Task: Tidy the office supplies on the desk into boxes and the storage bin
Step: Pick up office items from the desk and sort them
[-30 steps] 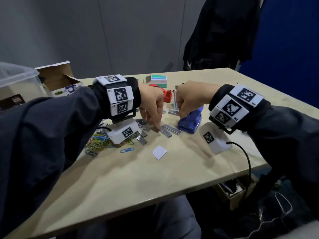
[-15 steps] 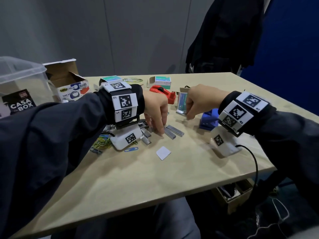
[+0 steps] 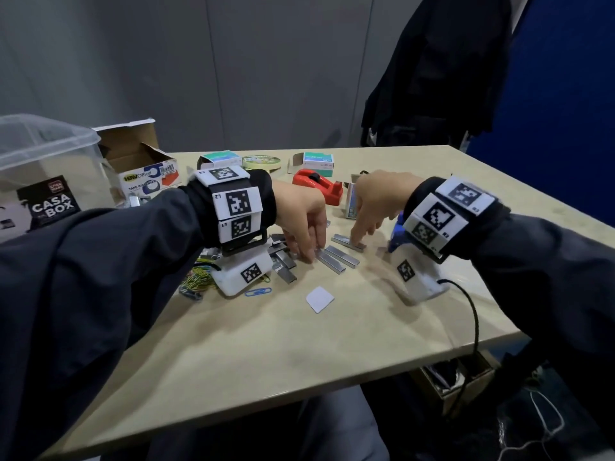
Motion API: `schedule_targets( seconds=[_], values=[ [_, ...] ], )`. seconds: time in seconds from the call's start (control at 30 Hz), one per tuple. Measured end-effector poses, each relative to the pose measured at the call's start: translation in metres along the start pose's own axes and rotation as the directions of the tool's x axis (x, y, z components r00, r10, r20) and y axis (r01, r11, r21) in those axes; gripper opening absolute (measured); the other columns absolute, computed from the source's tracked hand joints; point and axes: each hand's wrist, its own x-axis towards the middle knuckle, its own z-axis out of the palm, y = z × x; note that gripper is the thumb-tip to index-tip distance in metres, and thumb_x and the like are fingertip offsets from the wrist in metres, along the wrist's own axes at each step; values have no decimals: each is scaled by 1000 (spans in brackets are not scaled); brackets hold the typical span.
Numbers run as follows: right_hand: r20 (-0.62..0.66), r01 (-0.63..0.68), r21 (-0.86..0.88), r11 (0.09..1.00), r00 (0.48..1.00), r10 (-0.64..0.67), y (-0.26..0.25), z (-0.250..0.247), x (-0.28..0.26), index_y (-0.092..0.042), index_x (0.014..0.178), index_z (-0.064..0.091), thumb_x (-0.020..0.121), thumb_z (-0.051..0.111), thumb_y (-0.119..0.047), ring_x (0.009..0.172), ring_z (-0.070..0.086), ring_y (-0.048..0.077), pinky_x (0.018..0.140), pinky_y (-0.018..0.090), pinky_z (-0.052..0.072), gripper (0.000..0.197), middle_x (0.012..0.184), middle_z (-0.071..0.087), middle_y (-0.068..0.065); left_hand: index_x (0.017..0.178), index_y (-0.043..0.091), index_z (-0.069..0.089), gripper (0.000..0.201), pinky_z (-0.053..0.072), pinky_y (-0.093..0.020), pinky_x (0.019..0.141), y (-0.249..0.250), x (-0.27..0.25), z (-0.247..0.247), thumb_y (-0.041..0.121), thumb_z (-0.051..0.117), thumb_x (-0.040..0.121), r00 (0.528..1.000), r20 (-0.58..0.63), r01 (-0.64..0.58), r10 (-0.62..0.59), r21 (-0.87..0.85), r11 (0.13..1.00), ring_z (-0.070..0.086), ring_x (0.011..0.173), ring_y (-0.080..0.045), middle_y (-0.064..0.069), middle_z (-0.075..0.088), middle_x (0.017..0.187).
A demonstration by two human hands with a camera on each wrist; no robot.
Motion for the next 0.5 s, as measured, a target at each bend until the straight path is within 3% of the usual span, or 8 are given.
schedule_targets(
  seconds=[0.1, 0.17, 0.23, 0.33, 0.4, 0.5],
  values=[
    [-129, -78, -48, 996, 989, 71, 10, -24, -6, -10, 71, 72, 74, 83, -35, 77, 71, 16, 73, 30, 59, 27, 72, 71, 0, 109, -2, 68, 27, 57, -21, 60, -1, -4, -8, -3, 71, 82, 999, -20, -26, 27, 17, 1000, 71, 69, -14, -16, 73, 97],
    [-258, -169, -95, 981, 956, 139, 17, -37, -4, -12, 63, 62, 73, 82, -35, 83, 72, 21, 83, 36, 58, 32, 75, 69, 2, 110, -1, 68, 25, 57, -21, 60, -1, -6, -19, -2, 69, 84, 997, -66, -29, 31, 32, 999, 71, 75, -17, -17, 72, 99],
    [-298, -260, -113, 959, 930, 217, 25, -45, 0, -14, 64, 59, 72, 83, -36, 81, 70, 20, 79, 31, 56, 33, 77, 68, 2, 108, -1, 69, 23, 56, -21, 59, -2, -7, -31, 0, 69, 85, 994, -104, -26, 27, 14, 1000, 72, 77, -19, -16, 72, 96],
    [-79, -261, -89, 961, 964, 255, 39, -49, 7, -16, 61, 71, 69, 86, -41, 47, 61, 9, 43, 16, 45, 30, 50, 64, -6, 106, -1, 69, 21, 56, -22, 58, -5, -9, -44, 2, 69, 86, 986, -166, -25, 22, -17, 1000, 73, 77, -21, -15, 72, 91],
    [39, -279, -116, 953, 958, 285, 43, -45, 9, -15, 57, 68, 71, 84, -43, 49, 57, 10, 44, 21, 41, 36, 47, 61, -6, 106, -1, 68, 20, 57, -23, 59, -9, -10, -49, 4, 68, 87, 980, -198, -15, 12, -15, 1000, 74, 80, -22, -14, 73, 93],
    [77, -311, -180, 933, 941, 328, 47, -35, 14, -15, 64, 65, 75, 81, -44, 59, 54, 9, 53, 23, 42, 35, 55, 61, -6, 106, 2, 69, 18, 58, -24, 62, -17, -11, -51, 6, 67, 89, 979, -206, 5, -9, -20, 1000, 74, 82, -21, -13, 73, 95]
  ],
)
